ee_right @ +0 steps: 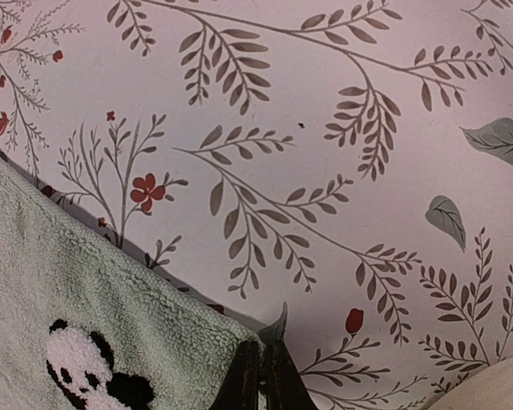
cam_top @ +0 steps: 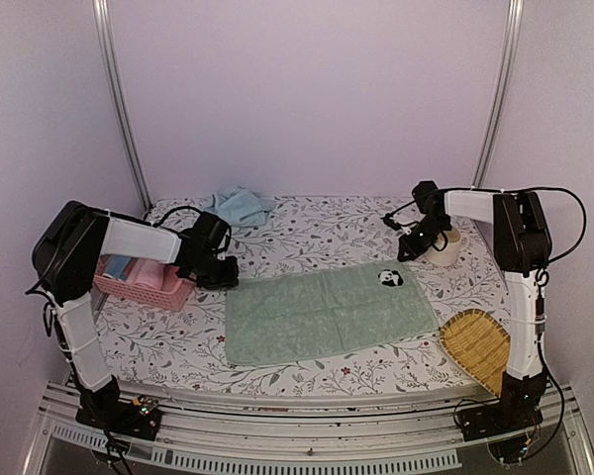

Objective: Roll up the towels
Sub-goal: Adjust the towel at the center of the board, then pick up the towel from the center of the board.

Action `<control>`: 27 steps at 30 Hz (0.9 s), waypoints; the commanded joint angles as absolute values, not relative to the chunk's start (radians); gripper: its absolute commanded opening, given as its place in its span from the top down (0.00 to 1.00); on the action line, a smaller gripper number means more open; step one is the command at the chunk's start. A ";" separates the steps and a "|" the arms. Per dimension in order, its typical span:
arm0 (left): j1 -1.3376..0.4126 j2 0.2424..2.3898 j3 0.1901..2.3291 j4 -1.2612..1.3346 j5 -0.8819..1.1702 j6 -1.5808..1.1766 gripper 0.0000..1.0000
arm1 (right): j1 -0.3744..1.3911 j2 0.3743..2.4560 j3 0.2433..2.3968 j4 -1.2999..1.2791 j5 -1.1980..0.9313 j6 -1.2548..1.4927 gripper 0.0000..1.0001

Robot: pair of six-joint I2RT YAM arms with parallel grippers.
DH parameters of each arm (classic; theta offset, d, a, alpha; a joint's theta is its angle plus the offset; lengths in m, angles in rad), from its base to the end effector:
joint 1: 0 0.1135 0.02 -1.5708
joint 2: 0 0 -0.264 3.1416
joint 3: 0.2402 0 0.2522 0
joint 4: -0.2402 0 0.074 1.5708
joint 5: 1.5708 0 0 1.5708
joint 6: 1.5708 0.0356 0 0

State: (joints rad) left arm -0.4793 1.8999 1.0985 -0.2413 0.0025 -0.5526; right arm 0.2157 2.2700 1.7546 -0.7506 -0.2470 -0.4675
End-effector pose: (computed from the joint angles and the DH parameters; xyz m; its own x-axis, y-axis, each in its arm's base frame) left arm 0.3319 -0.1726 0.1344 -0.8950 -0.1264 -0.4278 -0.0088 0.9638 -0.2663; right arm 0.4525 0.1081 0.1435 -0.7060 -0.6020 -0.3730 -0.6692 0.7395 0.0730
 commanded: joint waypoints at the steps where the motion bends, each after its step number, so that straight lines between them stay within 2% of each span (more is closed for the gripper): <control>1: -0.467 1.878 1.086 -0.194 0.009 -0.560 0.80 | 0.216 2.293 1.740 -0.762 -0.267 -0.471 0.93; 9: -0.459 1.874 1.088 -0.188 0.009 -0.569 0.86 | 0.216 2.296 1.740 -0.764 -0.270 -0.472 0.93; 12: -0.456 1.862 1.078 -0.186 -0.001 -0.567 0.99 | 0.216 2.297 1.740 -0.763 -0.271 -0.472 0.93; 13: -0.455 1.856 1.074 -0.184 -0.007 -0.566 1.00 | 0.216 2.296 1.740 -0.762 -0.272 -0.471 0.93; 27: -0.451 1.654 0.908 -0.081 -0.083 -0.570 1.00 | 0.183 2.193 1.777 -0.739 -0.341 -0.454 0.97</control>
State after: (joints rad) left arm -0.4652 1.7218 0.9470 -0.1299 -0.0429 -0.5716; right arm 0.2081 2.2658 1.7546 -0.7502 -0.2943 -0.4622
